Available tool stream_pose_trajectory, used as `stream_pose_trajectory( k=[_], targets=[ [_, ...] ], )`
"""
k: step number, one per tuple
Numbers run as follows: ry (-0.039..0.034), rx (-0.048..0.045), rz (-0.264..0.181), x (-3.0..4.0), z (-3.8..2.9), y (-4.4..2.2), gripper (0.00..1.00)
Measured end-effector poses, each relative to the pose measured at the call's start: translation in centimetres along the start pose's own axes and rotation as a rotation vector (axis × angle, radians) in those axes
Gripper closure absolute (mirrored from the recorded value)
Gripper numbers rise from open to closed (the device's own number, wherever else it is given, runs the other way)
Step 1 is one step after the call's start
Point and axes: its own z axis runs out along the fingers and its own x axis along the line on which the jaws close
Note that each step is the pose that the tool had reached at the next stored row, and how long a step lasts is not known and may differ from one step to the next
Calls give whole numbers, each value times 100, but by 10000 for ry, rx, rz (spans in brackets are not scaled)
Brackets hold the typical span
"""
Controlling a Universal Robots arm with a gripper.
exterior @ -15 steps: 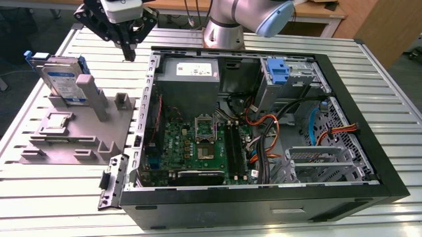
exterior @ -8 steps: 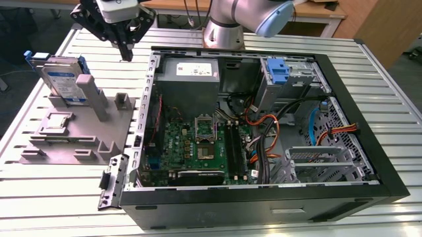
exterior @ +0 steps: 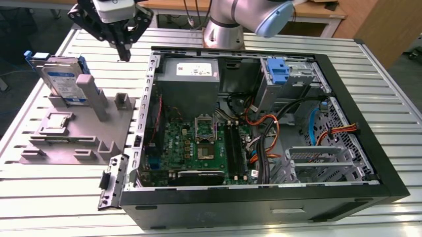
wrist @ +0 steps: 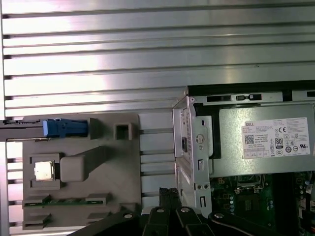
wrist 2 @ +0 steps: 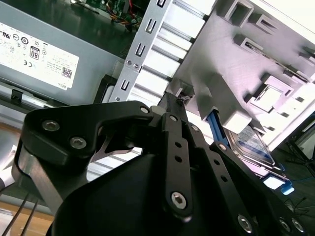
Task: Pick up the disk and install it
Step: 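Reach for the disk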
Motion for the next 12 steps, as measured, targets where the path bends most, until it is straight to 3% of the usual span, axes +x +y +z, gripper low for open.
stream_pose_trajectory(
  k=[12],
  targets=[
    [0,0,-1,69,0,-3,90]
  ],
)
